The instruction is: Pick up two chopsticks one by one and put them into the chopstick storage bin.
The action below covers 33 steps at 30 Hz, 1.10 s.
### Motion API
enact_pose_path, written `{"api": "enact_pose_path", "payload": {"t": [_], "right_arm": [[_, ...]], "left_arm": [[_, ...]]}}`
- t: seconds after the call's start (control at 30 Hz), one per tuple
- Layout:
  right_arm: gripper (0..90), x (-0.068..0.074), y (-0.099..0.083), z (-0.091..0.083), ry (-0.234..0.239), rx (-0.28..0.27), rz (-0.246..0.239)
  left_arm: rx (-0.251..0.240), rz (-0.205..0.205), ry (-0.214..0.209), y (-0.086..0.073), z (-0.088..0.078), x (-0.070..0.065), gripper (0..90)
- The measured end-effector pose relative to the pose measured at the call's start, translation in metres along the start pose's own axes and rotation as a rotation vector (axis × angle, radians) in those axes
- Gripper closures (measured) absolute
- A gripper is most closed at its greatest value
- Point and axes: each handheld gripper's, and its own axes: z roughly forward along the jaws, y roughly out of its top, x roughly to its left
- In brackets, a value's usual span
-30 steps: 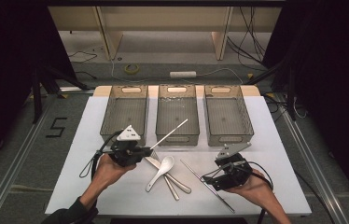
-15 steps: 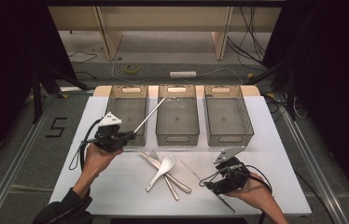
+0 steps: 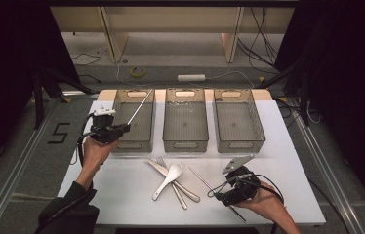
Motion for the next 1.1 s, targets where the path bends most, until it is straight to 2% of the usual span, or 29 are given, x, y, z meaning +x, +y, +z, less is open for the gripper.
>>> {"api": "enact_pose_path", "payload": {"t": [0.3,0.4,0.8,0.93,1.1], "right_arm": [[26.7,0.0,0.0,-0.001,-0.001,-0.005,-0.003],[26.8,0.0,0.0,-0.001,0.0,-0.003,-0.004],[26.8,0.0,0.0,0.001,0.003,0.004,-0.009],[26.7,0.0,0.0,0.002,0.004,0.008,-0.014],[26.8,0.001,0.0,0.001,0.007,0.013,-0.012]], "left_arm": [[0.016,-0.05,0.05,0.003,0.02,0.016,85.9],[0.025,-0.051,0.067,0.004,0.024,0.019,85.9],[0.033,-0.109,0.128,0.002,0.033,0.036,85.3],[0.036,-0.115,0.14,-0.002,0.039,0.038,84.4],[0.009,-0.116,0.139,0.002,0.033,0.037,62.8]]}}
